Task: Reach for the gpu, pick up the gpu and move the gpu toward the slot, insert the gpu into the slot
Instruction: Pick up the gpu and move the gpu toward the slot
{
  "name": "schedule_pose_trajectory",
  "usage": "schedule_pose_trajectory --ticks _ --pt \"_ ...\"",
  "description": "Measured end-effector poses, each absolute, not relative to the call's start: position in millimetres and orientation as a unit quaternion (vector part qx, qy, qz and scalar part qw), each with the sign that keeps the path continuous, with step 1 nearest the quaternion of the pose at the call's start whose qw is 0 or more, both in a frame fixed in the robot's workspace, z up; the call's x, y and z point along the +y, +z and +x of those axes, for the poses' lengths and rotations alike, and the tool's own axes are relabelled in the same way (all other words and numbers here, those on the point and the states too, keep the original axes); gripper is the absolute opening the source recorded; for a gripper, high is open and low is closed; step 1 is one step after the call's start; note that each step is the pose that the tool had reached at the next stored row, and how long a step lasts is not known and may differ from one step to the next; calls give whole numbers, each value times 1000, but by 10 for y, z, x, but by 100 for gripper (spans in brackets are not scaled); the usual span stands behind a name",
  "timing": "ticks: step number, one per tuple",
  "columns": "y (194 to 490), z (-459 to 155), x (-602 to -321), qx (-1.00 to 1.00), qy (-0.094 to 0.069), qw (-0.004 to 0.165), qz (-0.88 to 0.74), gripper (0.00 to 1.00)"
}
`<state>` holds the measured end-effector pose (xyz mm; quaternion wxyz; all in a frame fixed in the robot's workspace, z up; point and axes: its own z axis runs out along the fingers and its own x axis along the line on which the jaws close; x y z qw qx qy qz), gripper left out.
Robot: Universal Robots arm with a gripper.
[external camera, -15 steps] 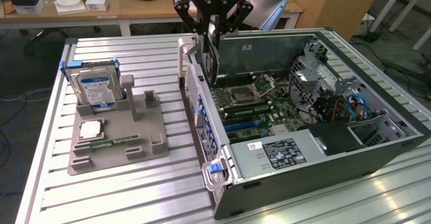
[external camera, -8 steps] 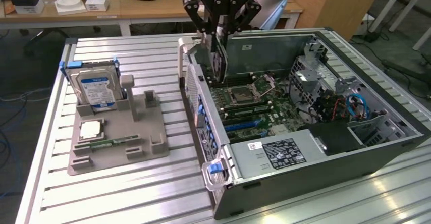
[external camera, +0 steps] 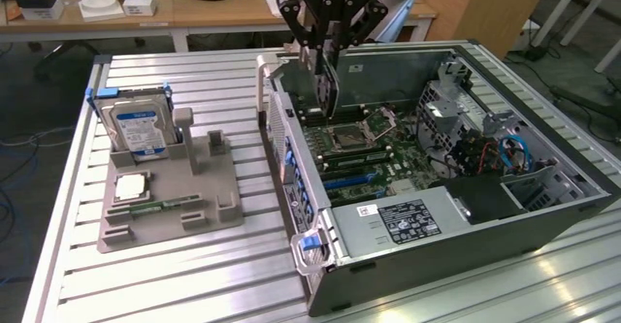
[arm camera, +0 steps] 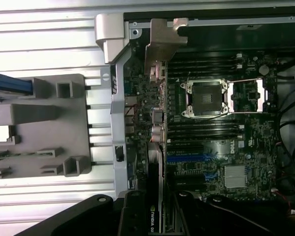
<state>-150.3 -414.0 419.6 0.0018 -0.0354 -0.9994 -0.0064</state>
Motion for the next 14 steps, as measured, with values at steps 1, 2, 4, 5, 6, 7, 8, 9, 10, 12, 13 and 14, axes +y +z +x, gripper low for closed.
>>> schedule_pose_trajectory --ticks 1,2,4,5,6,7,8,9,10,12,13,14 --pt "4196 -1482 -4140 -999 -6 3 -35 26" --pt "4196 -1458 -4140 -999 -6 4 -34 26" --pt "4196 -1421 -4140 -999 -6 5 -31 26" --pt "4196 -1405 -4140 -1000 -6 6 -30 26" --pt "4196 -1390 -4140 -1000 -6 6 -28 26" --pt "4196 -1374 -4140 -1000 -6 7 -26 26" --pt "4196 -1359 -4140 -1000 -6 8 -24 26" --pt "4196 -1344 -4140 -1000 -6 8 -23 26" --pt "4196 -1330 -4140 -1000 -6 9 -21 26" --pt "4196 -1301 -4140 -1000 -6 10 -17 26" --pt "4196 -1284 -4140 -1000 -6 11 -16 26" --pt "4196 -1268 -4140 -1000 -6 11 -14 26"
